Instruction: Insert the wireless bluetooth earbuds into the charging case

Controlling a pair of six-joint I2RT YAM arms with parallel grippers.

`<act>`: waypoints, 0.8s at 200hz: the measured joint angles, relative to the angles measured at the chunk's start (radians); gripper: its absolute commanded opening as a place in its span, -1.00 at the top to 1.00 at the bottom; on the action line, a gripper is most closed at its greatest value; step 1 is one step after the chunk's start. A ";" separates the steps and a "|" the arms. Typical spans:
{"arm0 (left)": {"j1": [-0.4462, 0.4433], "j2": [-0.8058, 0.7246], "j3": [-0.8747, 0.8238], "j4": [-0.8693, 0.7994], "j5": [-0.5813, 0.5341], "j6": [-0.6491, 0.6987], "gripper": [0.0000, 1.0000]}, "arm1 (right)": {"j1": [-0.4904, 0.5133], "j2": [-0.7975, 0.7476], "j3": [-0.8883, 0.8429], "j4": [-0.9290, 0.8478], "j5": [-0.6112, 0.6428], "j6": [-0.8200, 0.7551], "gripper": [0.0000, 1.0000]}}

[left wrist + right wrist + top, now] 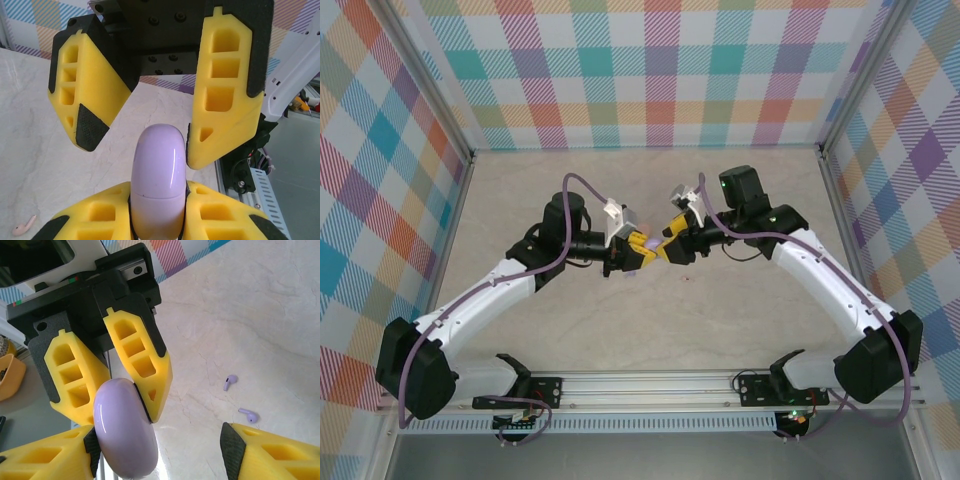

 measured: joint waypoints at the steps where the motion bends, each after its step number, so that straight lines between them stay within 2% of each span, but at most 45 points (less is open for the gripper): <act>1: 0.000 0.000 0.000 0.000 0.000 0.000 0.80 | 0.000 0.000 0.000 0.000 0.001 0.001 -0.31; 100: 0.000 0.005 0.000 -0.005 -0.019 0.000 0.80 | 0.010 -0.050 0.000 0.046 0.200 0.053 -0.32; 160: -0.005 0.005 -0.001 0.012 -0.029 -0.015 0.79 | 0.010 -0.081 -0.005 0.060 0.284 0.098 -0.43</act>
